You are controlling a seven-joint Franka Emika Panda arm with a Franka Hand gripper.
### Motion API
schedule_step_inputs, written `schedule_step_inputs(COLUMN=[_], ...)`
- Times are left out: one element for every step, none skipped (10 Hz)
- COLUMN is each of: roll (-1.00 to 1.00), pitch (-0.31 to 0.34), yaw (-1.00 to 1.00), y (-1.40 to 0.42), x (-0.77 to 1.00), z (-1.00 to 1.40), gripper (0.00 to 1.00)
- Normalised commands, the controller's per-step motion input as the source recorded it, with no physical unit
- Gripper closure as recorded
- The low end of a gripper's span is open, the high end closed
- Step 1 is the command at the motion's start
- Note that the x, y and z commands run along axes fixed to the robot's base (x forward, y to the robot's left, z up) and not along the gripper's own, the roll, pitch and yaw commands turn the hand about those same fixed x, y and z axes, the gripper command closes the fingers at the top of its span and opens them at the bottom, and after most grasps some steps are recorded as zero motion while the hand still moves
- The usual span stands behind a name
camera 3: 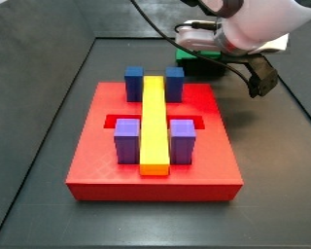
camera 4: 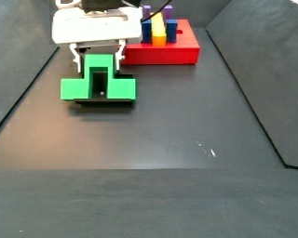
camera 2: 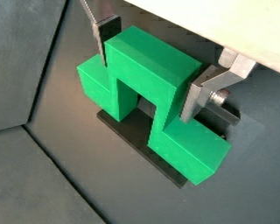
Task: Pick up the green object. Move up. Place the green object on the fixture. Regrasp the green object. Move to above the board. Insert the green object.
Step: Regrasp the green object.
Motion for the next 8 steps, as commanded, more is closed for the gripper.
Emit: schedule_step_inputs(roll=[0.0,0.02,0.0,0.0,0.0,0.0,0.0,0.0], pitch=[0.0,0.0,0.0,0.0,0.0,0.0,0.0,0.0], yaw=[0.0,0.0,0.0,0.0,0.0,0.0,0.0,0.0], y=[0.0,0.0,0.0,0.0,0.0,0.0,0.0,0.0], x=[-0.02,-0.01,0.0,0.0,0.0,0.0,0.0,0.0], z=[-0.01,0.0,0.0,0.0,0.0,0.0,0.0,0.0], gripper=[0.0,0.0,1.0,1.0,1.0,1.0,1.0,1.0])
